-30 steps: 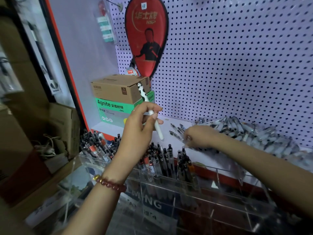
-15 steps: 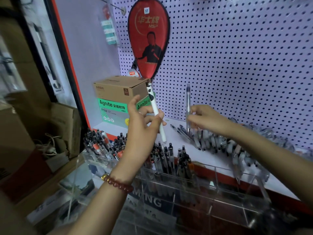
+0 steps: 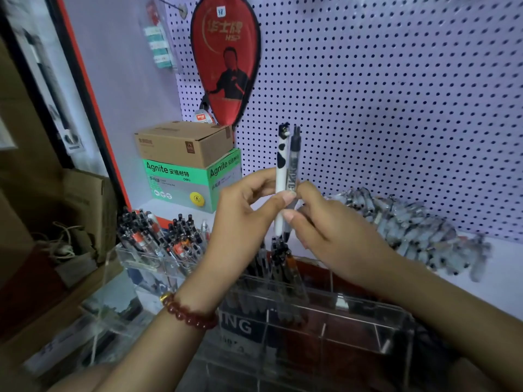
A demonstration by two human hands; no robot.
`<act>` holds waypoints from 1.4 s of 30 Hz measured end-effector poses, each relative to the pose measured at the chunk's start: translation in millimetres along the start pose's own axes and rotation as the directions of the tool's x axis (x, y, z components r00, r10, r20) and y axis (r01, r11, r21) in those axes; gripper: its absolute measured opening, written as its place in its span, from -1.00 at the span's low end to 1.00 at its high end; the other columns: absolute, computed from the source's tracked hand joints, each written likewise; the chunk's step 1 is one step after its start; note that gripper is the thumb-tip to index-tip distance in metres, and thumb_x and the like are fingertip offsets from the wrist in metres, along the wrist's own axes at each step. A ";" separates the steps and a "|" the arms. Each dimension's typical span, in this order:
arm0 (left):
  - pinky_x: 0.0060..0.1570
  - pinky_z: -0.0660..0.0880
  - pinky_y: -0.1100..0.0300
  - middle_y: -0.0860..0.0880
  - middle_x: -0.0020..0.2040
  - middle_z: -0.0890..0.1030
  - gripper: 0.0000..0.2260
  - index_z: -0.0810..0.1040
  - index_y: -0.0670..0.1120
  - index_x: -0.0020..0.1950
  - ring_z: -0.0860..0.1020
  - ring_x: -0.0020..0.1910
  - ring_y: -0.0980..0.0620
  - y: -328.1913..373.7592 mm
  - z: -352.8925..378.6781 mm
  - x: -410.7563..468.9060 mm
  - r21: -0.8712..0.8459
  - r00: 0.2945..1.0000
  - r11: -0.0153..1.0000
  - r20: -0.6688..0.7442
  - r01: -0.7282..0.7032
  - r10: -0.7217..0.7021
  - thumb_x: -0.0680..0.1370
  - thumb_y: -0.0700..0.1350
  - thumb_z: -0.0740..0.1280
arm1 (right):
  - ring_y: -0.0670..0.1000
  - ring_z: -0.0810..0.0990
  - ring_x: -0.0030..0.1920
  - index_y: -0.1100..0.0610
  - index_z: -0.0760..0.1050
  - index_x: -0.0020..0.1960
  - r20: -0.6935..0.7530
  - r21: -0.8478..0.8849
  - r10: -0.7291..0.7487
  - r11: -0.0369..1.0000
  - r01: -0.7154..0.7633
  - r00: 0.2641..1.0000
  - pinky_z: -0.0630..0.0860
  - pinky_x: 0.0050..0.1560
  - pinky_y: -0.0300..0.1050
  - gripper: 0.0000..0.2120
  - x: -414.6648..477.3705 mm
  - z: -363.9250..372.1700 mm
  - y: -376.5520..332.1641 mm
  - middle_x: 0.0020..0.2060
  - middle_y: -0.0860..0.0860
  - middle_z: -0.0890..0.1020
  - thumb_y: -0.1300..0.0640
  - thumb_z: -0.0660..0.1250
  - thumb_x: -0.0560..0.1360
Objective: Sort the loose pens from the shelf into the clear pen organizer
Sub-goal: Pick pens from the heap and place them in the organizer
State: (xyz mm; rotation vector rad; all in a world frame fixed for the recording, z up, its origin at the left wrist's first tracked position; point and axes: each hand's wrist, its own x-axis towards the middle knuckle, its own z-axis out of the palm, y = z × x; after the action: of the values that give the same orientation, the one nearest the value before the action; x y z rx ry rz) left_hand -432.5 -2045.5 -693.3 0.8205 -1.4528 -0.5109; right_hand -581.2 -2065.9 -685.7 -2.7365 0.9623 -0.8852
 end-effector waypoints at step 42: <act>-0.10 0.35 0.13 0.03 0.04 0.59 -0.33 0.50 0.00 0.21 0.57 0.02 -0.02 -28.7 -7.2 -18.3 0.828 0.831 0.313 0.530 -0.464 -0.169 0.39 0.45 0.00 | -0.16 0.42 -0.45 0.12 0.44 -0.03 0.268 0.085 0.214 0.966 -0.244 0.939 0.33 -0.47 -0.30 -0.76 -14.5 19.7 43.5 -0.33 -0.02 0.55 -0.07 0.24 0.57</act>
State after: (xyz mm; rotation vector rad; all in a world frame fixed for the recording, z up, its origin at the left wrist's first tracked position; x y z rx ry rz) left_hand -422.1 -2048.9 -726.3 1.5207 -2.4038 0.4684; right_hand -602.8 -2093.3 -721.4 -2.4945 1.1077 -0.5137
